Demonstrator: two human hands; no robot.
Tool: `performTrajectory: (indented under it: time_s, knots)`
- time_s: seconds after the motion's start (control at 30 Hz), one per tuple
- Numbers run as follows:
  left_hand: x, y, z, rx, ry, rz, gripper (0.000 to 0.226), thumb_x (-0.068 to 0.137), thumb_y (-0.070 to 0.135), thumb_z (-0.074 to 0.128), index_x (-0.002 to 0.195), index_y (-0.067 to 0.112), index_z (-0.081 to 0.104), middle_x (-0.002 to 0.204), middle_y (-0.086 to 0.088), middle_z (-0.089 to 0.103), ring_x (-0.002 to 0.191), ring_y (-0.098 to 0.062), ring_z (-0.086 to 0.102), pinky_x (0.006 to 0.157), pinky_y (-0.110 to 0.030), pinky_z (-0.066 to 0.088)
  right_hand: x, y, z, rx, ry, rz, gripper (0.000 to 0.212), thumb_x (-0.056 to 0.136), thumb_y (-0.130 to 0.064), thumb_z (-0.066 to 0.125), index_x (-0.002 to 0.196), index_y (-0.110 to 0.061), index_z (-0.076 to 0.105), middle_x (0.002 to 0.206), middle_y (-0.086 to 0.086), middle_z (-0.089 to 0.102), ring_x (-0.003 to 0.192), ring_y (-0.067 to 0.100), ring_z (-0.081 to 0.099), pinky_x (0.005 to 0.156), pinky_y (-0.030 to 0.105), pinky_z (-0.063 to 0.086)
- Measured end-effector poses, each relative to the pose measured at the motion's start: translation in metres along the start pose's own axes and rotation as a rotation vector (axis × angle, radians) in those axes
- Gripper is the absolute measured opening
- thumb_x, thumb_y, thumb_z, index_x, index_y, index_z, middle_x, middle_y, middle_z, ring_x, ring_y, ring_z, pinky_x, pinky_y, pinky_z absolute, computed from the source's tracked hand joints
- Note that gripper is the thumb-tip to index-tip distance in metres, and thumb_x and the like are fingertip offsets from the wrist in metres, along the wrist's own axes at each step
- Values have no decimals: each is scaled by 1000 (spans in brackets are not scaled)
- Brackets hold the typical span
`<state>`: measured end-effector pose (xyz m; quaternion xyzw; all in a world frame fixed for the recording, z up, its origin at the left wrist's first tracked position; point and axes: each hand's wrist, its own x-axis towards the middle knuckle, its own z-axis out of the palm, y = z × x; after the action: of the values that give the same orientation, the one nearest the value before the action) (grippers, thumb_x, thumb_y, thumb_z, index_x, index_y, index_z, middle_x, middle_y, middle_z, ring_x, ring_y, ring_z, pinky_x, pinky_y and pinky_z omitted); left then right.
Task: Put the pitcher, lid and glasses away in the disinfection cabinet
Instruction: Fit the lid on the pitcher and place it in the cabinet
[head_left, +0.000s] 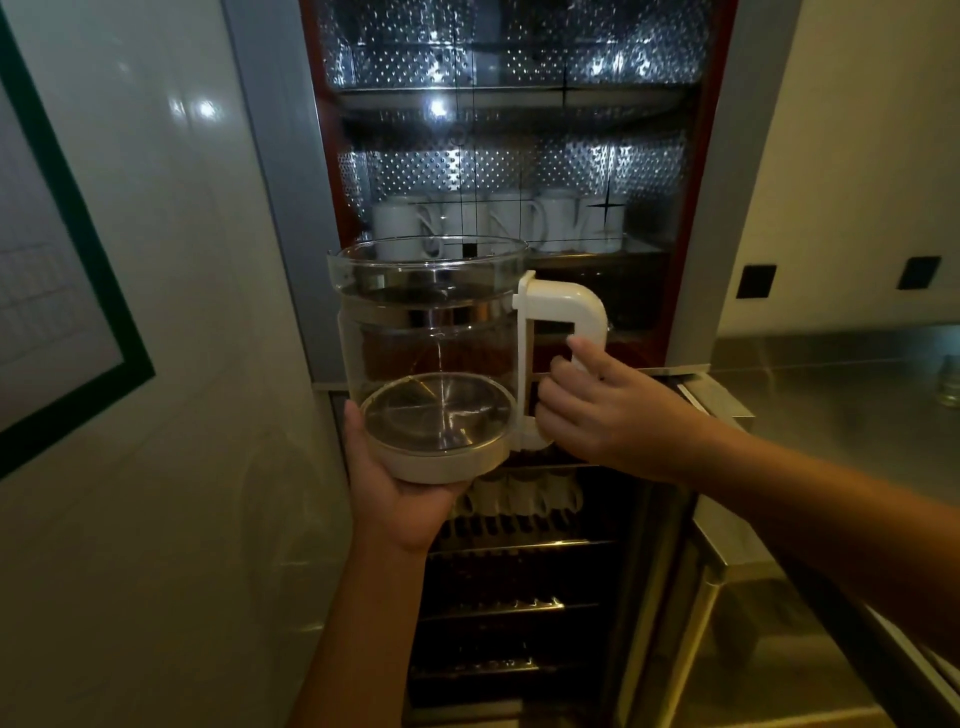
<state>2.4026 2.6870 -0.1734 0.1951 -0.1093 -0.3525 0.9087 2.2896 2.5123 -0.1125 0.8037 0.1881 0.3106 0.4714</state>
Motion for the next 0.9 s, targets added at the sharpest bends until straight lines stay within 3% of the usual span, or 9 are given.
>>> performTrajectory:
  time_s: [0.17,0.33,0.47,0.6,0.7,0.83,0.9]
  knots:
    - [-6,2,7,-12,39,24,73,70,64,50,129,23,53,127,-20,56,113,-42,53,84,-55,47,21,-4,-15,-24,-177,6,27,65,-18,76,90,-10,69,84,10,69,84,28,68,95,49,44]
    - [-11,9,15,-33,63,31,73,72,66,49,129,21,54,126,-21,57,113,-42,54,82,-55,49,29,12,-16,-93,-198,1,29,59,-20,82,83,-10,69,82,11,70,84,29,68,94,46,46]
    - [-17,12,21,-45,79,35,70,79,68,45,127,19,55,122,-22,60,109,-42,57,75,-54,52,29,23,-18,-69,-108,-88,18,63,-19,78,73,-11,65,77,7,68,77,24,67,79,35,50]
    - [-26,14,27,-28,73,29,68,81,67,43,126,18,56,121,-23,60,110,-43,56,73,-57,53,23,33,-18,-38,30,-213,3,75,-13,62,72,-12,62,75,5,67,73,21,66,71,30,49]
    - [-31,15,30,4,68,52,67,82,65,42,126,16,57,118,-23,62,107,-42,58,73,-57,53,23,39,-20,-33,116,-229,21,82,-7,44,71,-11,60,72,5,65,68,21,64,67,29,48]
    - [-38,12,31,62,14,96,75,73,63,45,130,16,52,122,-23,59,110,-44,56,85,-63,45,26,46,-27,-72,172,-263,15,83,-8,52,70,-11,59,70,5,63,66,21,61,66,29,46]
    - [-42,12,31,95,40,130,77,71,63,44,131,16,52,125,-22,57,114,-43,54,89,-60,43,26,47,-30,-62,173,-263,12,81,-9,56,70,-11,59,71,6,62,67,21,61,66,29,46]
